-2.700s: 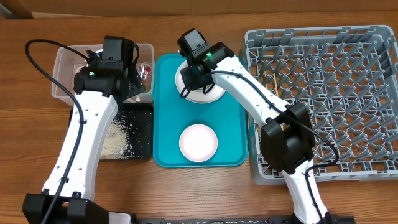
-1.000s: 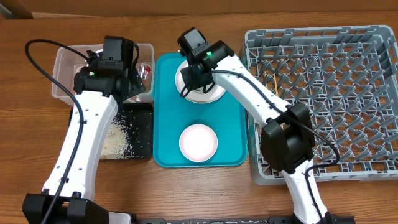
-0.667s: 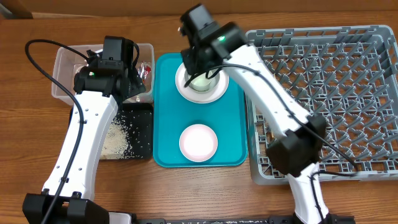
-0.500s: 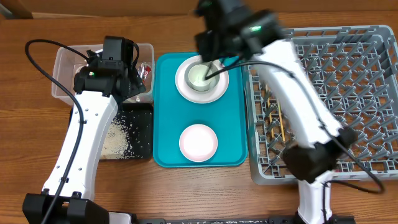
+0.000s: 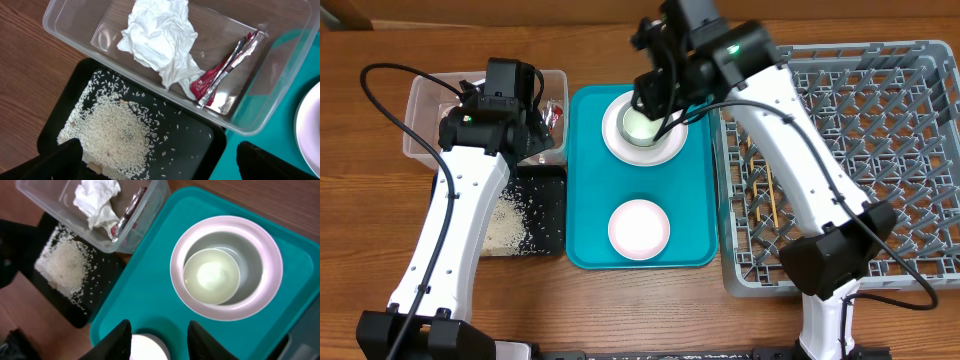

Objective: Sort waste into correct bins and load items into the dishwasher

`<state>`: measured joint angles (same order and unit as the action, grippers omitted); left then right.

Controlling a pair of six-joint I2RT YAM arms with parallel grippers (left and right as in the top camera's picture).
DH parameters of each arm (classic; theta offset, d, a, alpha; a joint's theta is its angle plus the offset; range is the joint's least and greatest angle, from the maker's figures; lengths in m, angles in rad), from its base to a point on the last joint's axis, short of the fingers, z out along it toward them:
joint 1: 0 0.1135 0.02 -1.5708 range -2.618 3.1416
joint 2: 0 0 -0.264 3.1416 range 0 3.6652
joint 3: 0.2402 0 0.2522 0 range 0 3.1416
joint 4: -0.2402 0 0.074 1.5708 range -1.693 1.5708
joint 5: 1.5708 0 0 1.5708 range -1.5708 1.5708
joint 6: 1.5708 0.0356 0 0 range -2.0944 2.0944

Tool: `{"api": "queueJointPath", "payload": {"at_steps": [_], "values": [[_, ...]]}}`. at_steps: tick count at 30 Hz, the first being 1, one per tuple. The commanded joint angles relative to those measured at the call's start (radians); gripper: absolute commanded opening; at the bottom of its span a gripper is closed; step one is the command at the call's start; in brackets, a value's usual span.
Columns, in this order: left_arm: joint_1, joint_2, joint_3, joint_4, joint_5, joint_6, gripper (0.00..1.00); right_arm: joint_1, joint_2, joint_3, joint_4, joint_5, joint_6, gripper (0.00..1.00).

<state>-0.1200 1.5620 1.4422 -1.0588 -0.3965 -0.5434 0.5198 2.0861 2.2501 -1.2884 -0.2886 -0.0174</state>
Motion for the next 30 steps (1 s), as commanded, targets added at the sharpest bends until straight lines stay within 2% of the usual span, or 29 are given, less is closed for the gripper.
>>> {"api": "queueJointPath", "payload": {"at_steps": [1,8,13,21,30], "values": [[-0.005,-0.005,0.012,0.000,-0.002,0.013,1.00,0.026,0.003,-0.093,0.061,0.085,-0.012,0.39],[-0.005,-0.004,0.012,0.000,-0.002,0.013,1.00,0.067,0.003,-0.348,0.295,0.155,-0.010,0.41],[-0.005,-0.005,0.012,0.000,-0.002,0.013,1.00,0.070,0.003,-0.471,0.449,0.161,-0.010,0.35],[-0.005,-0.004,0.012,0.000,-0.002,0.013,1.00,0.070,0.004,-0.544,0.581,0.161,-0.010,0.32],[-0.005,-0.005,0.012,0.000,-0.002,0.013,1.00,0.070,0.004,-0.544,0.609,0.203,-0.017,0.28]]}}
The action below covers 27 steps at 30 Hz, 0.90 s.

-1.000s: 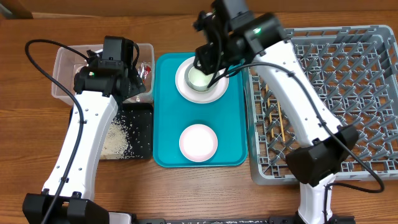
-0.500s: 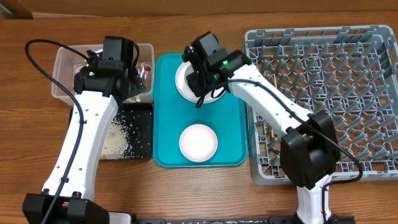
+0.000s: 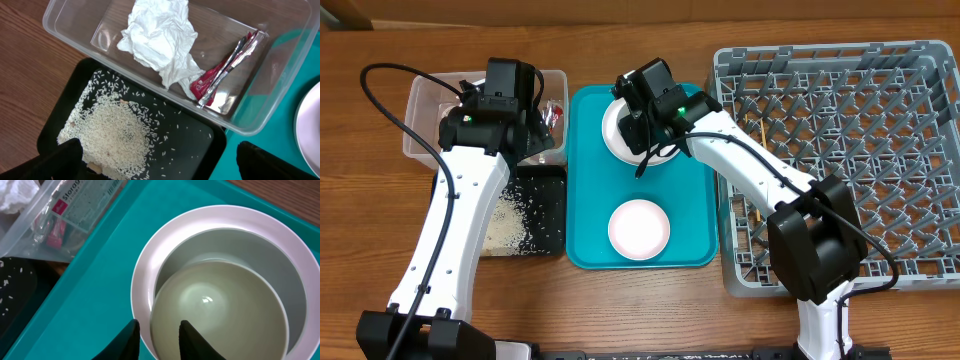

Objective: Sort waste into correct bins and load items into the dishwasher

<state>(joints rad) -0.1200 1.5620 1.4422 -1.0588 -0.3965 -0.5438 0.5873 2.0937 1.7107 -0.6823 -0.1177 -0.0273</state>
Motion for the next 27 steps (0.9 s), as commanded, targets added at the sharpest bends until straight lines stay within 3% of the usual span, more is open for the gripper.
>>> {"api": "queueJointPath", "payload": {"at_steps": [1,12,17,27], "values": [[-0.005,-0.005,0.012,0.000,-0.002,0.013,1.00,0.003,-0.003,-0.005,0.001,0.037,-0.008,0.28],[-0.005,-0.005,0.012,0.000,-0.002,0.013,1.00,-0.005,-0.003,-0.005,-0.061,0.102,-0.034,0.29],[-0.005,-0.005,0.012,0.000,-0.002,0.013,1.00,-0.009,-0.003,0.000,-0.050,0.126,-0.035,0.38],[-0.005,-0.005,0.012,0.000,-0.002,0.013,1.00,0.039,-0.003,0.068,-0.035,0.057,-0.075,0.44]]}}
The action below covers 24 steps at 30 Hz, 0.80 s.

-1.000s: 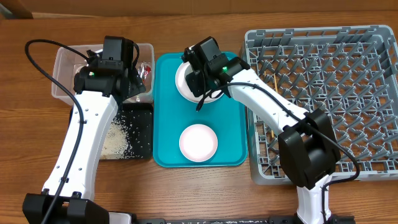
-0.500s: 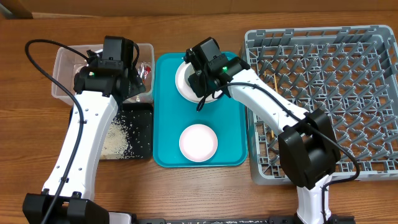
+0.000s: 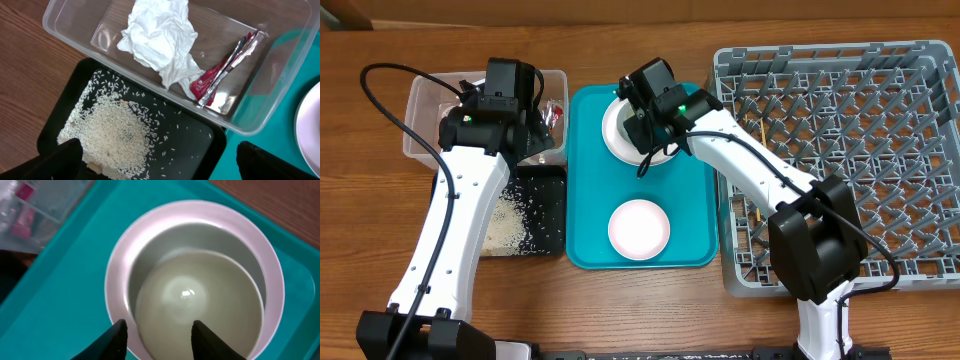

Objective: Sort waste into correct bins and load items into the dishwasher

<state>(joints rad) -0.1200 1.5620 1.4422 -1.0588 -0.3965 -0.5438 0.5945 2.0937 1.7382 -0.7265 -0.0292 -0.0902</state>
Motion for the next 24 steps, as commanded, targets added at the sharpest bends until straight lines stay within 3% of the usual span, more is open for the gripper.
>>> {"api": "queueJointPath", "payload": {"at_steps": [1,12,24], "values": [[-0.005,-0.005,0.012,0.000,-0.002,0.013,1.00,0.048,-0.003,0.041,0.011,-0.020,-0.013,0.45],[-0.005,-0.005,0.012,0.000,-0.002,0.013,1.00,0.082,0.027,0.034,0.027,0.165,-0.012,0.45],[-0.005,-0.005,0.012,0.000,-0.002,0.013,1.00,0.083,0.055,0.034,0.069,0.167,-0.015,0.44]]}}
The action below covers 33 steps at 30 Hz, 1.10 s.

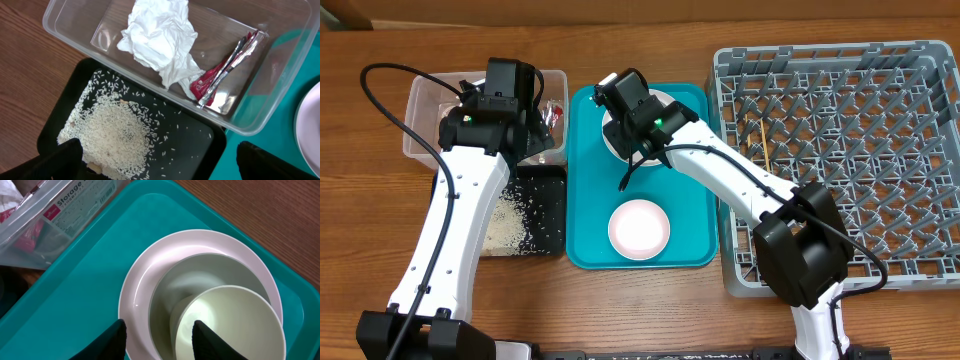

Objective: Sort waste into correct bins and load items into the dishwasher

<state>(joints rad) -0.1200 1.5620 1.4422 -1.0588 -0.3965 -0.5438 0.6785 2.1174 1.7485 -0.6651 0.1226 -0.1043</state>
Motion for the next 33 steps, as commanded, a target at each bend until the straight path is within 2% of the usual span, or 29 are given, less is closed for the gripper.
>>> {"api": "queueJointPath", "payload": {"at_steps": [1,6,11,21,27,33], "values": [[-0.005,-0.004,0.012,0.000,-0.002,0.013,1.00,-0.002,0.037,0.024,0.006,0.015,-0.001,0.45],[-0.005,-0.005,0.012,0.000,-0.002,0.013,1.00,-0.002,0.051,0.024,0.002,0.020,-0.001,0.44],[-0.005,-0.004,0.012,0.000,-0.002,0.013,1.00,-0.003,0.051,0.024,-0.005,0.051,-0.002,0.33],[-0.005,-0.005,0.012,0.000,-0.002,0.013,1.00,-0.018,0.051,0.024,-0.003,0.061,-0.002,0.22],[-0.005,-0.005,0.012,0.000,-0.002,0.013,1.00,-0.029,0.050,0.026,0.002,0.061,-0.005,0.04],[-0.005,-0.005,0.012,0.000,-0.002,0.013,1.00,-0.029,0.021,0.067,-0.065,0.058,0.000,0.04]]}}
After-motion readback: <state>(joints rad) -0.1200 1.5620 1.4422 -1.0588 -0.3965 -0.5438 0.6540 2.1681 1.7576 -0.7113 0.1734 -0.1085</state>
